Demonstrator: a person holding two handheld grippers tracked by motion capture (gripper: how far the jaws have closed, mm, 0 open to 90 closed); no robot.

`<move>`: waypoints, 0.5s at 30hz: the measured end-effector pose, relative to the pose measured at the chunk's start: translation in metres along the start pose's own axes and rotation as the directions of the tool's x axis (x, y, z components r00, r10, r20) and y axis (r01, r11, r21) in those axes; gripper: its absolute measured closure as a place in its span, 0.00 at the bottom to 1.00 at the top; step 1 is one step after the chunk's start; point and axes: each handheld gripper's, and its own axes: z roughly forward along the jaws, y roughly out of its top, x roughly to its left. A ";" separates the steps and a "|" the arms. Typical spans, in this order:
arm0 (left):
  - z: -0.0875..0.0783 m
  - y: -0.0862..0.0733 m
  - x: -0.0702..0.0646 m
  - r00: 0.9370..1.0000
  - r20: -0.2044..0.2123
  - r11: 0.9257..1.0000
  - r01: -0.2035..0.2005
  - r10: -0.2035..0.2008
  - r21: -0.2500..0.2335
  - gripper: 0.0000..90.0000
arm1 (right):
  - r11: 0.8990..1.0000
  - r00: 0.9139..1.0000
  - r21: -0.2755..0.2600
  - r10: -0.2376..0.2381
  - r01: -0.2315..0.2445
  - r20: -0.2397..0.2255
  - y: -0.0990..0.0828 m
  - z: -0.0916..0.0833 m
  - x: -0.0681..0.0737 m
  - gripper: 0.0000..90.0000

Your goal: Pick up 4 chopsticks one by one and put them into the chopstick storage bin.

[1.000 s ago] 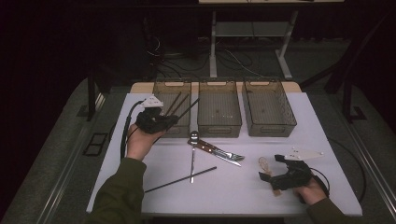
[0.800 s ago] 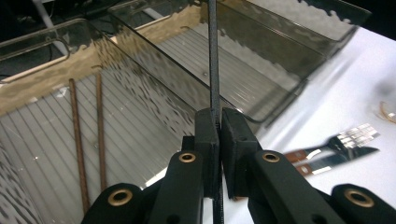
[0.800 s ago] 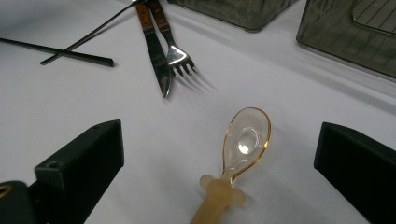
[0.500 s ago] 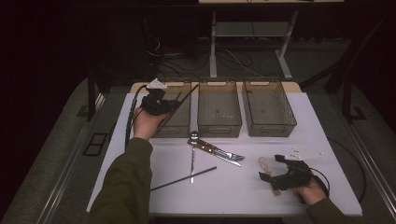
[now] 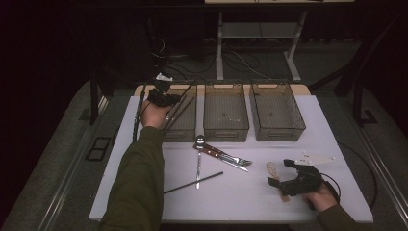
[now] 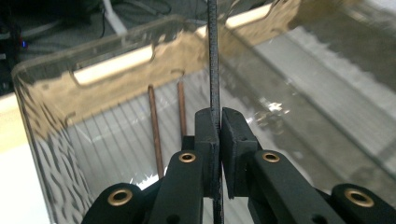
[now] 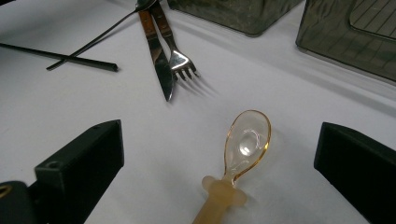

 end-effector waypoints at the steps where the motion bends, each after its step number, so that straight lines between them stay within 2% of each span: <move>1: 0.004 -0.001 0.002 1.000 -0.004 1.000 0.009 -0.009 0.012 0.95 | 1.000 1.000 0.000 0.002 -0.002 -0.001 0.000 0.000 0.000 0.01; 2: 0.007 -0.003 0.003 1.000 -0.007 1.000 0.020 -0.020 0.023 0.94 | 1.000 1.000 0.000 0.000 0.000 -0.001 0.000 0.000 0.000 0.01; 3: 0.009 -0.004 0.004 0.999 -0.022 0.999 0.030 -0.029 0.030 0.86 | 1.000 1.000 -0.001 -0.003 0.003 -0.002 0.000 -0.001 0.000 0.01; 4: 0.010 -0.005 0.006 0.997 -0.059 0.999 0.045 -0.044 0.021 0.76 | 1.000 1.000 -0.003 -0.003 0.003 -0.002 -0.001 -0.001 0.000 0.01; 7: 0.006 -0.005 0.006 0.997 -0.059 0.999 0.051 -0.050 0.005 0.66 | 1.000 1.000 -0.005 0.001 -0.001 0.000 -0.001 -0.002 -0.001 0.01; 9: 0.001 -0.005 0.004 0.998 -0.034 0.999 0.047 -0.047 -0.013 0.62 | 1.000 1.000 -0.006 0.004 -0.004 0.001 -0.001 -0.002 -0.001 0.01; 12: -0.008 -0.005 -0.001 1.000 -0.015 1.000 0.011 -0.012 -0.016 0.56 | 1.000 1.000 -0.004 -0.003 0.003 0.002 0.000 -0.001 0.000 0.01; 15: -0.018 -0.007 -0.008 1.000 0.021 0.999 0.004 -0.003 -0.033 0.51 | 1.000 1.000 0.001 -0.009 0.009 0.003 0.000 0.000 0.001 0.01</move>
